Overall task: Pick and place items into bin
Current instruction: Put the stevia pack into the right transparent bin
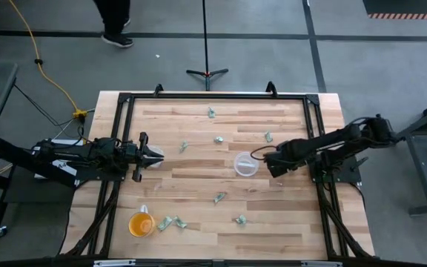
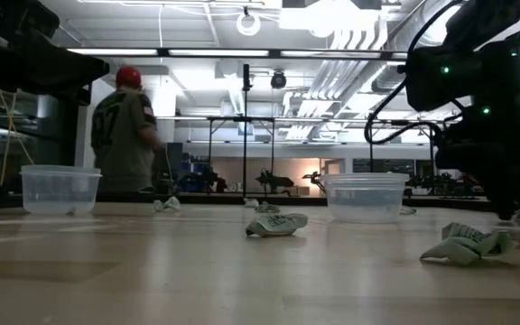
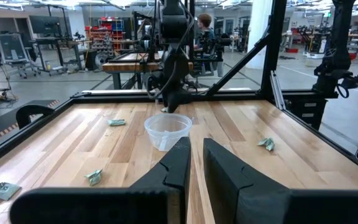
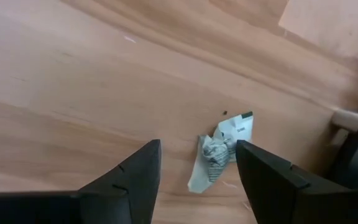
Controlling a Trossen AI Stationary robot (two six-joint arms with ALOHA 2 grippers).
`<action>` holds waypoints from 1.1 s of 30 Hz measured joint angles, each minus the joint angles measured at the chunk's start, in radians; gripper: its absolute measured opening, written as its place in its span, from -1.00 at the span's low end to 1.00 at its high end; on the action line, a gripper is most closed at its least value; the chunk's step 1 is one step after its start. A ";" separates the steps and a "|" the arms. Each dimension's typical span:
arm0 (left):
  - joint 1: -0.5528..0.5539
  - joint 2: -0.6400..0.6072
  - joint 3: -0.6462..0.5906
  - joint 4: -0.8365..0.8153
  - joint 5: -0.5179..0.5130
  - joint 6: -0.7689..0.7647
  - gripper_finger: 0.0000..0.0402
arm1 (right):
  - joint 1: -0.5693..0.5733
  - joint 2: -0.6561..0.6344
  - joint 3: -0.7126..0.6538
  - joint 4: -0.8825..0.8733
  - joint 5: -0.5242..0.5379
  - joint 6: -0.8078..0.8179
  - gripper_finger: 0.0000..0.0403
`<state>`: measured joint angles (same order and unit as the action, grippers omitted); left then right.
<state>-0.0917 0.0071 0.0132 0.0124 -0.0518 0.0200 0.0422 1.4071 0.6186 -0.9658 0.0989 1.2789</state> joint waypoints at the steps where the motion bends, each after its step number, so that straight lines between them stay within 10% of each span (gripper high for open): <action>1: 0.000 0.000 0.000 0.000 0.000 0.000 -0.60 | 0.000 0.010 0.000 -0.002 -0.005 0.000 -0.01; 15: 0.000 0.000 0.000 0.000 0.000 0.000 -0.60 | 0.000 0.038 0.003 -0.001 -0.024 0.000 -0.07; 33: 0.000 0.000 0.000 0.000 0.000 0.000 -0.60 | 0.000 0.039 0.001 0.000 -0.069 -0.029 -0.67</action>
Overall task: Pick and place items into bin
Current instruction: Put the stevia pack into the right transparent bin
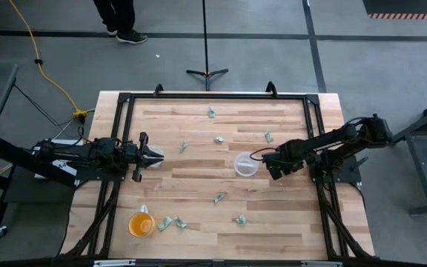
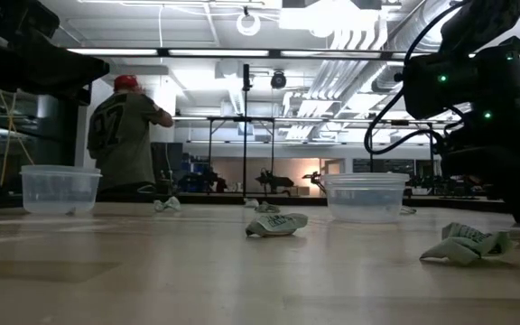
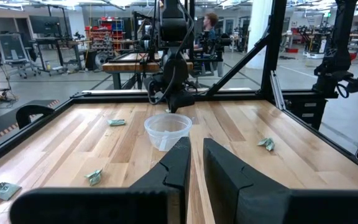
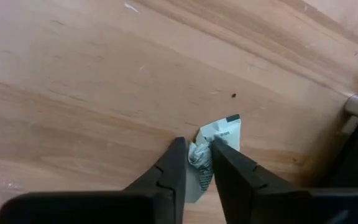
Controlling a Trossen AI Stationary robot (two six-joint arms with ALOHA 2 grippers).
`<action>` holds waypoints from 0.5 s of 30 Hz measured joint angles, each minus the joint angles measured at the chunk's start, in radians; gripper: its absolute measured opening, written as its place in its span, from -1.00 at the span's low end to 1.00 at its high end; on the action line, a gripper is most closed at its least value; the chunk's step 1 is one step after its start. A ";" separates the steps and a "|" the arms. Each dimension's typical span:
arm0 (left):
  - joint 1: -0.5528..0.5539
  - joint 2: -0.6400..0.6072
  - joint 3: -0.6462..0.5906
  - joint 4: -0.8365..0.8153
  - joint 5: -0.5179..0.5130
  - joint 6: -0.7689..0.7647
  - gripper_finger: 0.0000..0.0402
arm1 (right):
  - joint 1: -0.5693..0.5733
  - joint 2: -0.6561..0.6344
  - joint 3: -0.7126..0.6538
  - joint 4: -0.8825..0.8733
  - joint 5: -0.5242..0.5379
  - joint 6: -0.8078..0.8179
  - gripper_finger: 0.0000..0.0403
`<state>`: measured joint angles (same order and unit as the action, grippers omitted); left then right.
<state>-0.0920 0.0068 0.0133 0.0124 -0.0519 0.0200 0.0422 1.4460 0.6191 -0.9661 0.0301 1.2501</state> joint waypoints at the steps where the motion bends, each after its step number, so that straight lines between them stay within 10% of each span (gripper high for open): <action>1: 0.000 0.000 0.000 0.000 0.000 0.000 -0.60 | -0.001 0.000 0.000 0.000 -0.002 -0.001 -0.71; 15: 0.000 0.000 0.000 0.000 0.000 0.000 -0.60 | -0.003 0.003 0.115 -0.069 0.041 0.006 -0.98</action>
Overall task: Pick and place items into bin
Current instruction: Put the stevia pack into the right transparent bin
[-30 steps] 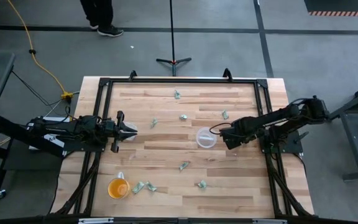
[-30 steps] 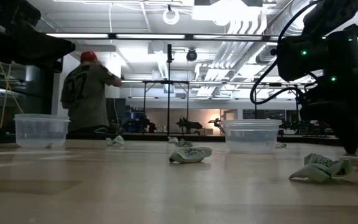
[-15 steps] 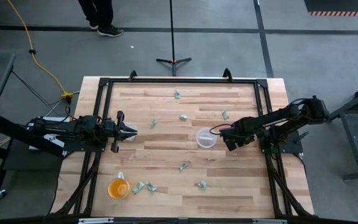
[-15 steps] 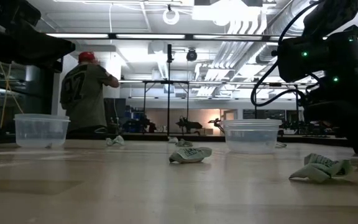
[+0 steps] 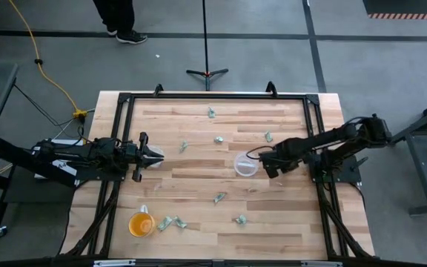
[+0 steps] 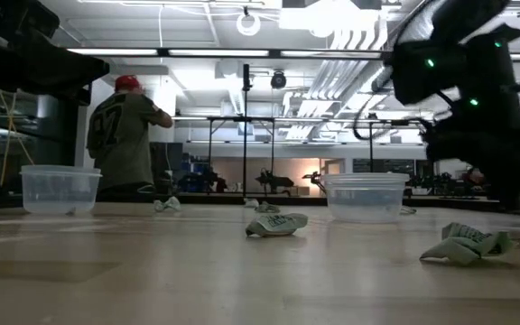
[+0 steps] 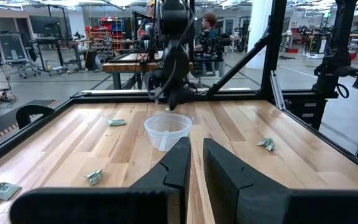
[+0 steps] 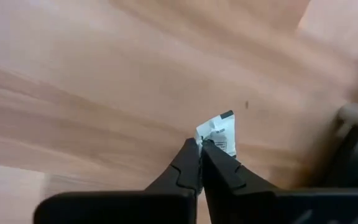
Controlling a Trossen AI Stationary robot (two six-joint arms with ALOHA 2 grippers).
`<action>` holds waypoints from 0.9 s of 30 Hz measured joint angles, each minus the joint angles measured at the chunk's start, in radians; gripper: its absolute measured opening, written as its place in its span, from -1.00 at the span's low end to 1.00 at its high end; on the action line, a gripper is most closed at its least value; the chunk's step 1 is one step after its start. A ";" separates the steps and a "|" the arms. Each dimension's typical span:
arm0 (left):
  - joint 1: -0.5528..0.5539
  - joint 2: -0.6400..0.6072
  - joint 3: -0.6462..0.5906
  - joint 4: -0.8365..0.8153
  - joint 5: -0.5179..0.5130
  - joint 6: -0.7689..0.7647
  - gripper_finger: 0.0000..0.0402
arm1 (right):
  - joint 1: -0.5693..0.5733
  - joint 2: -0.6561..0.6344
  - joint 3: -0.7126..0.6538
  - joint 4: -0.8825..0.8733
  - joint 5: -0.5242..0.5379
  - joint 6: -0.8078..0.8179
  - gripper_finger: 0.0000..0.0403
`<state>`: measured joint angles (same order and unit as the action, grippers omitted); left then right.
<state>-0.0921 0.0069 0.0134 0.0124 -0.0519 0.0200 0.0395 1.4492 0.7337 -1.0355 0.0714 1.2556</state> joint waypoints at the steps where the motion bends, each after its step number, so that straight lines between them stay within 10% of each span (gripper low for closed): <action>1: 0.000 0.000 0.000 0.000 0.000 0.000 -0.60 | 0.000 0.000 0.030 -0.014 0.023 -0.007 -0.98; 13: 0.000 0.000 0.000 0.000 0.000 0.000 -0.60 | 0.021 -0.002 0.346 0.268 0.311 -0.366 -0.98; 27: 0.000 0.000 0.000 0.000 0.000 0.000 -0.60 | 0.029 0.146 0.296 0.501 0.036 -0.476 -0.96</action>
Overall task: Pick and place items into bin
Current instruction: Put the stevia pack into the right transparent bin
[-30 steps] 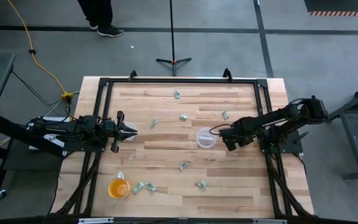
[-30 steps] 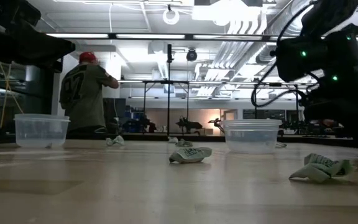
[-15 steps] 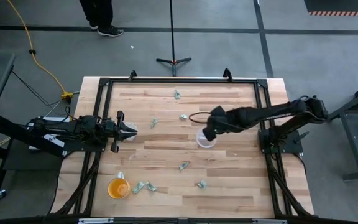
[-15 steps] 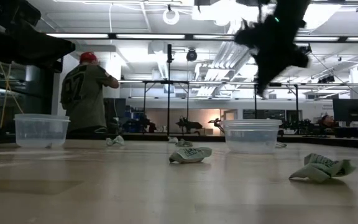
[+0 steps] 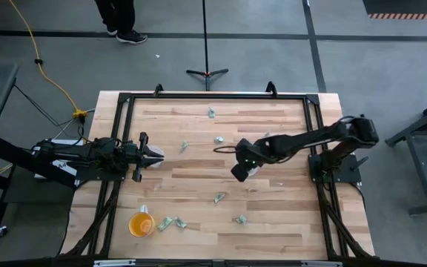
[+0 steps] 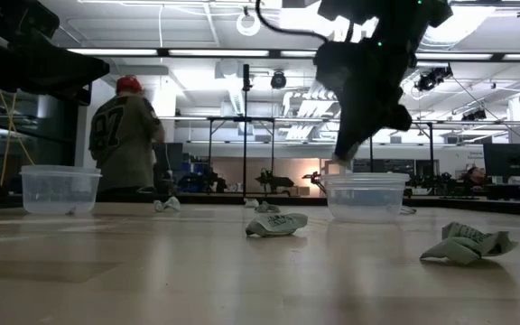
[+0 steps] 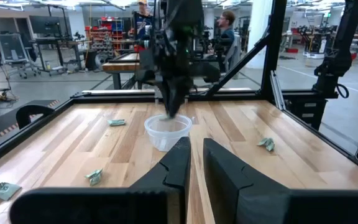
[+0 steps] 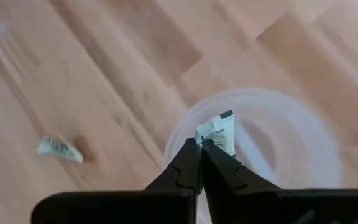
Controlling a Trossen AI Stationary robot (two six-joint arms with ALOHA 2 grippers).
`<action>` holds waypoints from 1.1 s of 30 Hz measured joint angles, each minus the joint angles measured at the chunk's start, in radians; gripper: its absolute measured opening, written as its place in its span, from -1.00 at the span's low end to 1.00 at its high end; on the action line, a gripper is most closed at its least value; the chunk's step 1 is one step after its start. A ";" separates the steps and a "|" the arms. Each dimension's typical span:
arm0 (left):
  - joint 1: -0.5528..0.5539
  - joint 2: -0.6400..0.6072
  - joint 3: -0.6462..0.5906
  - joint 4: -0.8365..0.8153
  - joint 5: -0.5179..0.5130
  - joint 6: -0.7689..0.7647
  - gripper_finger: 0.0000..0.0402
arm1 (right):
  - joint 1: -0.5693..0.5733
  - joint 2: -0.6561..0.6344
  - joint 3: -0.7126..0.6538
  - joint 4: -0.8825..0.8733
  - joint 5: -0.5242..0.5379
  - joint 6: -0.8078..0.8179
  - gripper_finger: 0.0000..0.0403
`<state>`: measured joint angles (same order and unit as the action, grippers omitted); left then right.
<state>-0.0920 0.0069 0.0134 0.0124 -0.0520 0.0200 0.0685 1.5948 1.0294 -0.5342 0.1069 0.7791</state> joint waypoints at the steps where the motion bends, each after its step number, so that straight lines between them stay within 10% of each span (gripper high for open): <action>1: 0.000 0.000 0.000 0.000 0.000 0.000 -0.60 | 0.000 0.011 0.000 0.005 -0.014 -0.002 -0.95; 14: 0.000 0.000 0.000 0.000 0.000 0.000 -0.60 | -0.023 0.035 0.058 -0.027 0.004 -0.053 -0.37; 23: 0.000 0.000 0.000 0.000 0.000 0.000 -0.60 | -0.135 0.033 0.185 -0.403 0.403 -0.028 -0.07; 33: 0.000 0.000 0.000 0.000 0.000 0.000 -0.60 | -0.379 0.033 -0.015 -0.424 0.243 -0.005 0.17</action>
<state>-0.0917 0.0067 0.0132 0.0124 -0.0517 0.0200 -0.3107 1.6276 1.0141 -0.9580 0.3497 0.7746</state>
